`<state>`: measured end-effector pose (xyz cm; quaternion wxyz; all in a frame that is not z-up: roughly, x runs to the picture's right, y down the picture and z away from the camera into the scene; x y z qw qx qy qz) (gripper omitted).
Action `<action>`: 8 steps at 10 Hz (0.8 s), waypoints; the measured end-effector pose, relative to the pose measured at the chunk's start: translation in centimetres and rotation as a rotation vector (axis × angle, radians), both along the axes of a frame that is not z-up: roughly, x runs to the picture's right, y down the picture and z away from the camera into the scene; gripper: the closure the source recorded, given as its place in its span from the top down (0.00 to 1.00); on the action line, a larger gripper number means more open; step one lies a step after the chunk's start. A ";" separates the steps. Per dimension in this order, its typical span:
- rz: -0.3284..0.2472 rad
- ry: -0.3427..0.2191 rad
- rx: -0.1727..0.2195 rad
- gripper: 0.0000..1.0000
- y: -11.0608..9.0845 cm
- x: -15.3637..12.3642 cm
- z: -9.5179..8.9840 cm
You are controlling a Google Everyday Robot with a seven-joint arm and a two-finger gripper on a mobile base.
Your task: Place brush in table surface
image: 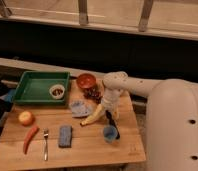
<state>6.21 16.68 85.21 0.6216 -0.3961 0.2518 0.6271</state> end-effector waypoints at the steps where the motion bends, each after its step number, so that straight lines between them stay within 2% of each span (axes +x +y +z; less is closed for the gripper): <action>1: -0.003 0.007 -0.005 0.58 0.0 0.0 0.4; 4: 0.000 0.016 -0.016 0.26 0.4 0.5 0.8; 6: 0.016 0.014 0.007 0.06 -0.2 1.0 0.1; 7: 0.023 0.004 0.027 0.01 -1.0 1.2 -0.6; 8: 0.034 0.002 0.051 0.00 -1.9 1.5 -1.4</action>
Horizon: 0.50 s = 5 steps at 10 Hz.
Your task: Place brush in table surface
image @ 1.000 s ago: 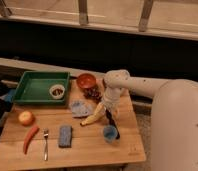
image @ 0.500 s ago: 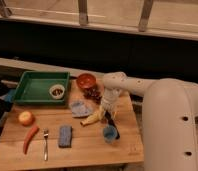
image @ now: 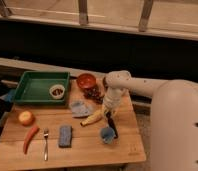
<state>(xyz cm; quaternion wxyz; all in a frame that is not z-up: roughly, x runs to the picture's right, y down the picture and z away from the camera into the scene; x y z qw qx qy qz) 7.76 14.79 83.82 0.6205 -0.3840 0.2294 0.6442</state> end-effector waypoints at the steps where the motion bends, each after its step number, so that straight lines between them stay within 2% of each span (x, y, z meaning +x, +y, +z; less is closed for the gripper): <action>1: 0.009 -0.006 0.029 0.00 -1.1 0.3 -1.0; 5: 0.049 0.005 0.148 0.00 -5.1 3.0 -3.6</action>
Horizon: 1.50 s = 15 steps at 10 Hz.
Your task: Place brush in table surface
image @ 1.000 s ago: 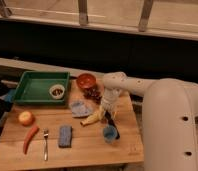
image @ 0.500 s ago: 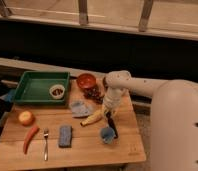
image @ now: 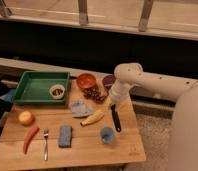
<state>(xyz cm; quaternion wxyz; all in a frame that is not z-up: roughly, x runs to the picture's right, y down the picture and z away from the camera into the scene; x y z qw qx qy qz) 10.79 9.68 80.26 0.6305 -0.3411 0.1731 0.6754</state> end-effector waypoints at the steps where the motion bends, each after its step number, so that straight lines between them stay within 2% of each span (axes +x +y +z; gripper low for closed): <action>1: 0.018 0.019 0.035 0.00 -1.2 1.8 -0.7; 3: 0.037 0.041 0.067 0.00 -2.3 3.6 -1.2; 6: 0.044 0.059 0.065 0.00 -1.8 4.3 0.0; 8: 0.051 0.058 0.053 0.00 -1.1 4.4 0.8; 13: 0.067 -0.007 -0.011 0.01 1.8 2.0 2.8; 14: 0.071 -0.018 -0.025 0.06 2.3 1.4 3.1; 15: 0.074 -0.026 -0.043 0.16 2.9 1.0 3.4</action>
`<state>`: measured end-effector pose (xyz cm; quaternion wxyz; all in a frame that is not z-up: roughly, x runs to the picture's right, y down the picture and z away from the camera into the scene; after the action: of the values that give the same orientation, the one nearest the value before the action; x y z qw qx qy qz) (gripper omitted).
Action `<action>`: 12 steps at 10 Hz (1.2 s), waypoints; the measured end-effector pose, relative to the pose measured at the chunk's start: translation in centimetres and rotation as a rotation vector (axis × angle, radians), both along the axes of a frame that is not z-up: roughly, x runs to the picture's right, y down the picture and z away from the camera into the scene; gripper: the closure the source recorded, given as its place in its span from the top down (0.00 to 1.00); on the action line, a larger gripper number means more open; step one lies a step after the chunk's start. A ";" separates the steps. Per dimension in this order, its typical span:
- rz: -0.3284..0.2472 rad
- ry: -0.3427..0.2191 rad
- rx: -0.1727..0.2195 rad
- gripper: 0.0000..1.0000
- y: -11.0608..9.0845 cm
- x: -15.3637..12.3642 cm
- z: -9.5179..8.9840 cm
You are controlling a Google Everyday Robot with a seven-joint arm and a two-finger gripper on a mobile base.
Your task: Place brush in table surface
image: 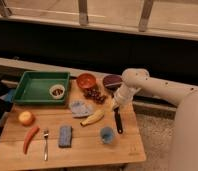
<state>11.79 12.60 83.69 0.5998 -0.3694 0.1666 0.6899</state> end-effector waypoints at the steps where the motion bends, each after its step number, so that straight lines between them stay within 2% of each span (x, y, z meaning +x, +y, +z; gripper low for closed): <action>1: -0.001 -0.011 -0.019 0.26 0.7 -0.5 0.4; 4: -0.014 -0.045 -0.071 0.55 2.3 -2.4 1.5; 5: -0.015 -0.049 -0.086 0.59 2.7 -2.5 1.7; 8: -0.018 -0.053 -0.115 0.60 3.4 -2.9 2.4; 10: -0.014 -0.036 -0.117 0.60 3.3 -2.5 2.6; 12: -0.003 -0.002 -0.096 0.60 2.6 -1.0 2.2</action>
<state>10.81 15.19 85.92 0.5824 -0.3984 0.1995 0.6799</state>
